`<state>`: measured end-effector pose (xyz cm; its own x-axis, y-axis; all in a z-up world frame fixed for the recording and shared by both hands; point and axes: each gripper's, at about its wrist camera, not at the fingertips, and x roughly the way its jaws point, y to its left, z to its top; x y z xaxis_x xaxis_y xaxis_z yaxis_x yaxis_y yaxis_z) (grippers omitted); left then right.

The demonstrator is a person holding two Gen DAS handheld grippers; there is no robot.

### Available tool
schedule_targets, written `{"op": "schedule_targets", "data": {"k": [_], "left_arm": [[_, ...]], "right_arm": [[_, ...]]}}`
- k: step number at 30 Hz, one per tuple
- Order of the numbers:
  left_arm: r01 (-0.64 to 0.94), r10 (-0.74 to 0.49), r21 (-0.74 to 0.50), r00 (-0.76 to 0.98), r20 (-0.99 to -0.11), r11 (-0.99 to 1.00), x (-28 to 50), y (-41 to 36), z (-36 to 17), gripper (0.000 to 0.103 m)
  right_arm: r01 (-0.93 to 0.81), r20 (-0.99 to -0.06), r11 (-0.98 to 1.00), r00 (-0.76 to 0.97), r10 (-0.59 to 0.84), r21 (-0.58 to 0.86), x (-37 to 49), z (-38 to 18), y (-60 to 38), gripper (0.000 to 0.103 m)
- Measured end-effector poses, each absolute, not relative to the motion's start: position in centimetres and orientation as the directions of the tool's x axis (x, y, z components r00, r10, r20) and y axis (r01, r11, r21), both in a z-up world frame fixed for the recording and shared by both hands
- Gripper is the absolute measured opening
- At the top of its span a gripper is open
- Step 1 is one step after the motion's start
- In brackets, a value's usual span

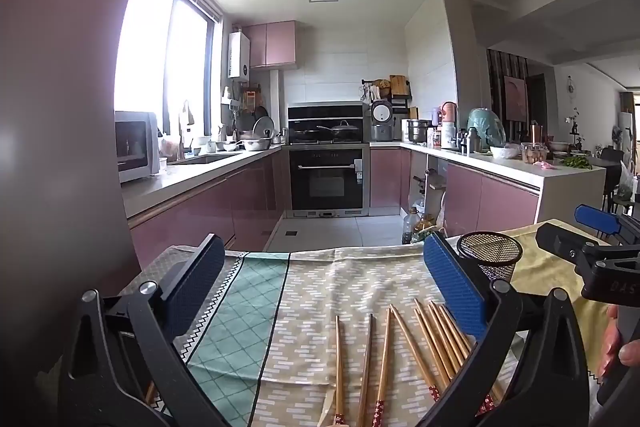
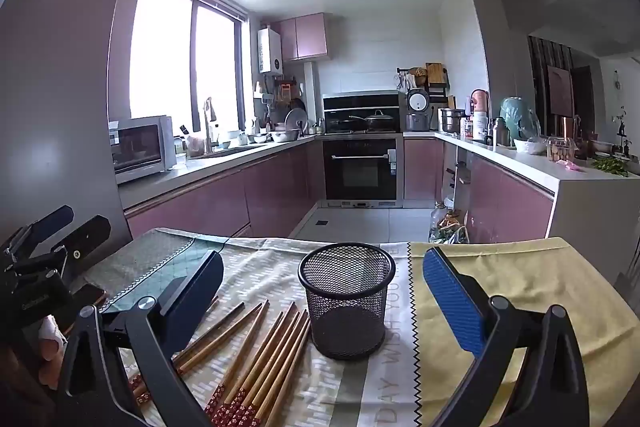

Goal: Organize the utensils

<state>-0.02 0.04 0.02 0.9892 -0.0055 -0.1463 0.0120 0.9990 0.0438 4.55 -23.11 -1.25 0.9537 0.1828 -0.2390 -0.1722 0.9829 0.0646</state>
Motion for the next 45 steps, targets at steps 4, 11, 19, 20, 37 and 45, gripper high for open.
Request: {"op": "schedule_targets", "data": {"k": [4,11,19,20,37,45], "left_arm": [[0.016,-0.009,0.044,0.989,-0.15,0.999,0.1,0.1,0.1,0.098],[0.02,-0.013,0.055,0.991,-0.133,0.998,0.1,-0.5,0.1,0.098],[0.028,-0.022,0.053,0.993,-0.113,0.998,-0.9,-0.2,0.4,0.098],[0.027,-0.021,0.052,0.993,-0.113,0.998,-0.9,-0.2,0.4,0.098],[0.029,-0.023,0.047,0.993,-0.112,0.998,-1.3,-0.4,0.8,0.098],[0.025,-0.019,0.049,0.993,-0.113,0.998,-1.3,-0.5,0.8,0.098]], "right_arm": [[-0.171,-0.241,0.983,0.953,0.184,0.071,4.7,-1.3,-23.1,0.097],[-0.167,-0.233,0.984,0.956,0.177,0.064,4.5,-0.8,-22.8,0.097],[-0.172,-0.223,0.984,0.958,0.18,0.055,4.1,-1.0,-22.7,0.097],[-0.171,-0.221,0.984,0.959,0.179,0.053,4.0,-1.0,-22.7,0.097],[-0.169,-0.213,0.984,0.961,0.176,0.048,3.8,-1.2,-22.4,0.097],[-0.17,-0.209,0.984,0.962,0.176,0.044,3.8,-1.1,-22.4,0.097]]}}
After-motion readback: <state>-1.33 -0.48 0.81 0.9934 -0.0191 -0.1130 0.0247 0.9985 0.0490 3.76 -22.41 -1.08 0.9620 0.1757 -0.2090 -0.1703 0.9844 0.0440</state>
